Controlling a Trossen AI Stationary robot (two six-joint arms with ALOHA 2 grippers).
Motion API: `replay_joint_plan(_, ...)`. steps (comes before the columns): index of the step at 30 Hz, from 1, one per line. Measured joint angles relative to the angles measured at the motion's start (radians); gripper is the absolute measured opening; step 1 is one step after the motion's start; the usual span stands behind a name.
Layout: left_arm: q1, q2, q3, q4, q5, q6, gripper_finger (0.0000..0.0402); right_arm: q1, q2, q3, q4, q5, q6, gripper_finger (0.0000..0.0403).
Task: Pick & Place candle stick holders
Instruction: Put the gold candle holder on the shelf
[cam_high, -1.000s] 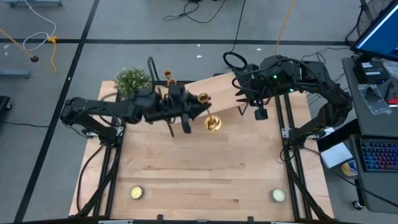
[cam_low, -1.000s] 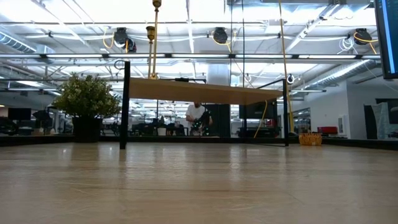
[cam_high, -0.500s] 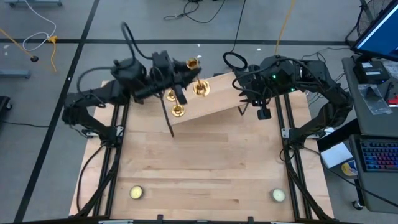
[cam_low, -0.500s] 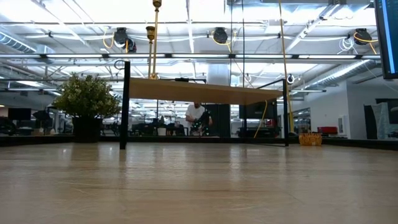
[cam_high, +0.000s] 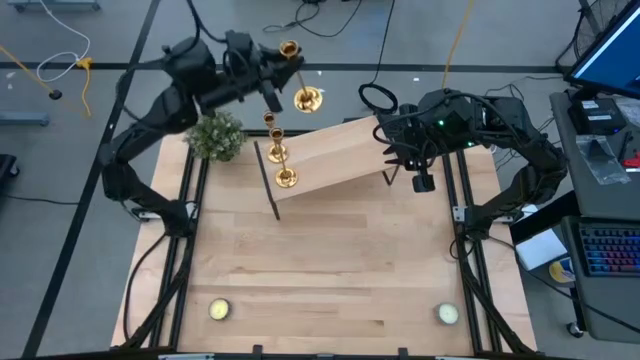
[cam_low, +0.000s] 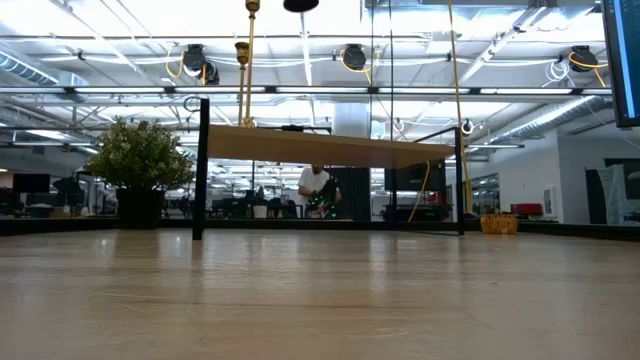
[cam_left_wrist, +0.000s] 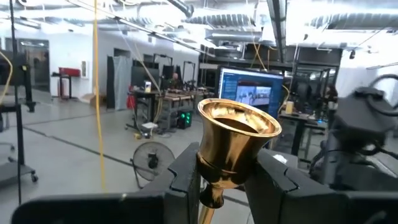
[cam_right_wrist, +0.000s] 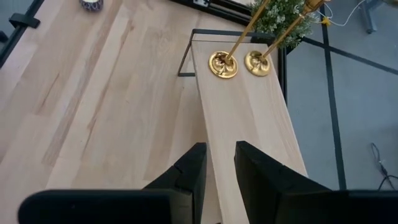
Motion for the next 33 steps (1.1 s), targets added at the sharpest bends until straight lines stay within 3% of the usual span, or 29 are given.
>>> replay_joint_plan(8, 0.224, 0.034, -0.001, -0.011, 0.362, -0.091, 0.0094, 0.000, 0.000, 0.000, 0.000, 0.000, 0.008, 0.0077)
replay_joint_plan(17, 0.386, 0.143, 0.000, 0.010, 0.723, -0.174, 0.0094, 0.000, 0.000, 0.000, 0.000, 0.000, 0.034, 0.0077)
replay_joint_plan(33, 0.528, 0.268, 0.000, 0.035, 1.161, -0.196, 0.0094, 0.000, 0.000, -0.001, 0.000, 0.001, 0.087, 0.0077)
